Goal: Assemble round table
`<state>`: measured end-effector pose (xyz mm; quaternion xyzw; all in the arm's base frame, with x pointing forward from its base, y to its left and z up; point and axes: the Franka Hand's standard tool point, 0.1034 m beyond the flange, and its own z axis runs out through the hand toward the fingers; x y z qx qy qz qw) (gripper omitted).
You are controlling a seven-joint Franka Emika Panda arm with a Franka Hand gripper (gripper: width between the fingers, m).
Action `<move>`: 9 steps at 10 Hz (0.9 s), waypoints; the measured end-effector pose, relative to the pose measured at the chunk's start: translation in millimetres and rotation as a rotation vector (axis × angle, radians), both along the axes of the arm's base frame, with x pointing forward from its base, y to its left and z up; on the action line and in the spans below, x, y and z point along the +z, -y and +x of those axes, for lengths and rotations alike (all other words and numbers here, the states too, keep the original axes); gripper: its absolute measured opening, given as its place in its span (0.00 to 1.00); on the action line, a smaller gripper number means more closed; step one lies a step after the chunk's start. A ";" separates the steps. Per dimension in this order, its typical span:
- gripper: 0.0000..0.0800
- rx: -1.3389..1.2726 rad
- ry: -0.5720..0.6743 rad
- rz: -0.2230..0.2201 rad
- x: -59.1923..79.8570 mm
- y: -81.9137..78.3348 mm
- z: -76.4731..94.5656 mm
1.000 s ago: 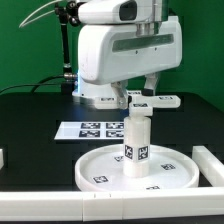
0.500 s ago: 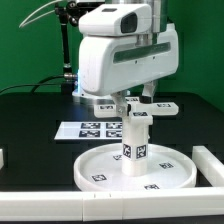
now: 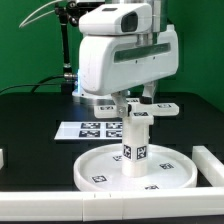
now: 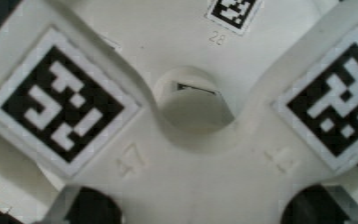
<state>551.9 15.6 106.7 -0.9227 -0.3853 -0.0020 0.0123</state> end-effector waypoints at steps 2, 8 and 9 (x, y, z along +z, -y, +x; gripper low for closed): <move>0.55 0.000 0.000 0.000 0.0 0.0 0.0; 0.55 -0.079 -0.002 0.001 0.0 -0.4 0.0; 0.55 -0.154 -0.004 0.002 -0.1 -0.8 -0.1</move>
Offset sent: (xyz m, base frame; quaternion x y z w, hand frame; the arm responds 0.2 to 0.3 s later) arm 0.0000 0.0000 0.0000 0.0000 0.0000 0.0000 1.0000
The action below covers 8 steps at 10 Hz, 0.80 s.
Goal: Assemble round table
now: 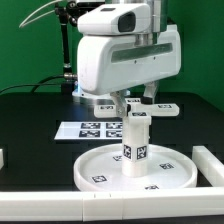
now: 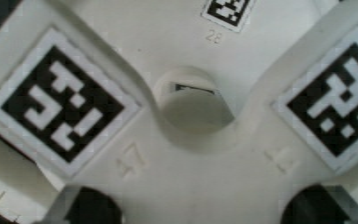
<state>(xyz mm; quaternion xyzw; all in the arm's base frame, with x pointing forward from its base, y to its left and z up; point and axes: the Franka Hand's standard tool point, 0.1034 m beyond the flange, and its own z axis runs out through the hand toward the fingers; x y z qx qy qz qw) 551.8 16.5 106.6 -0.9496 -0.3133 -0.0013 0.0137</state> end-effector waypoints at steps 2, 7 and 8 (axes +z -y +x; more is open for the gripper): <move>0.55 -0.139 -0.004 0.000 -0.1 -0.7 -0.1; 0.55 -0.572 0.019 0.035 -0.5 -0.4 -0.2; 0.55 -0.612 0.016 0.039 -0.6 0.0 0.0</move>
Offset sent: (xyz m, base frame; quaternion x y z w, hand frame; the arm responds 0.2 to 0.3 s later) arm -0.0101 -0.0094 -0.0045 0.0146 0.0078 0.2751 0.9613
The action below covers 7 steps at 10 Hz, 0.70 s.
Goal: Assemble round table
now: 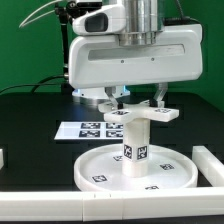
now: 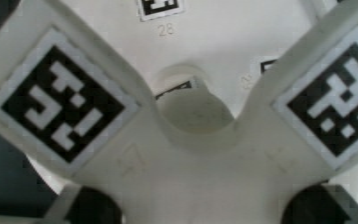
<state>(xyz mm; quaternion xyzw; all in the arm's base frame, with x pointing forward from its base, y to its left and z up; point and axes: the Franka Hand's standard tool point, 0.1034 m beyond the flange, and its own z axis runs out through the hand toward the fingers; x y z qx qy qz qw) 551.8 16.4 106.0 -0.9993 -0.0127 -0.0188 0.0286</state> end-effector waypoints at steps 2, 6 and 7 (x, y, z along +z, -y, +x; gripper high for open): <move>0.55 -0.168 -0.010 0.022 -0.1 -1.2 -0.1; 0.55 -0.434 -0.005 0.050 -0.3 -9.4 1.6; 0.55 -0.465 -0.009 0.057 -0.2 -14.3 1.5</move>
Offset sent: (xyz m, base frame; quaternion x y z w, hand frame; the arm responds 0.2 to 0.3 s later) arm -0.0069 -0.0019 -0.0043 0.0192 0.0033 0.2660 0.9638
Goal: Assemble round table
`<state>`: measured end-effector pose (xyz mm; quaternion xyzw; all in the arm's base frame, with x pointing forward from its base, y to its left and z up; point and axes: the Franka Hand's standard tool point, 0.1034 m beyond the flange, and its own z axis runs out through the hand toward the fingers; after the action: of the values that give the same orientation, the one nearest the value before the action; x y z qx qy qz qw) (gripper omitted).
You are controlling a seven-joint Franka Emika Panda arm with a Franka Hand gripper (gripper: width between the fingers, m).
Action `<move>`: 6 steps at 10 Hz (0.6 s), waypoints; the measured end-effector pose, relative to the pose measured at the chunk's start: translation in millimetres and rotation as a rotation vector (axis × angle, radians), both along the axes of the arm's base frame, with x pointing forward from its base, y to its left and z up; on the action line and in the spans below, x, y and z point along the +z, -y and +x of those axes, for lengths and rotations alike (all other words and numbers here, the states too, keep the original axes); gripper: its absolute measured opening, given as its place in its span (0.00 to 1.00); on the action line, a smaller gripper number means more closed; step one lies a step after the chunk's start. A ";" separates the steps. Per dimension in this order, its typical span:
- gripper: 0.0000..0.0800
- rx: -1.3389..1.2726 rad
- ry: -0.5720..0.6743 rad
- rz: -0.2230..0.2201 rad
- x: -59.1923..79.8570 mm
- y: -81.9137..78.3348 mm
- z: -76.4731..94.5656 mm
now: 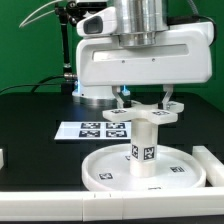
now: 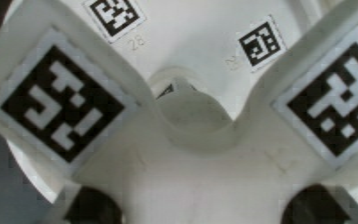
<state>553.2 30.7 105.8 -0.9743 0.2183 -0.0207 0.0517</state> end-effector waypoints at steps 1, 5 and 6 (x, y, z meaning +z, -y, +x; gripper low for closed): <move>0.55 -0.091 -0.008 0.016 -0.1 0.7 0.0; 0.55 -0.403 -0.040 0.065 -0.2 0.8 0.1; 0.55 -0.493 -0.050 0.079 -0.2 1.2 0.1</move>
Offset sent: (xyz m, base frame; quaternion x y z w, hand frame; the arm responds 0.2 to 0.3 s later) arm 0.0000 0.0000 0.0000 0.0000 0.0000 0.1938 0.9810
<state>553.4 29.5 105.5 -0.8890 0.4513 0.0001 0.0776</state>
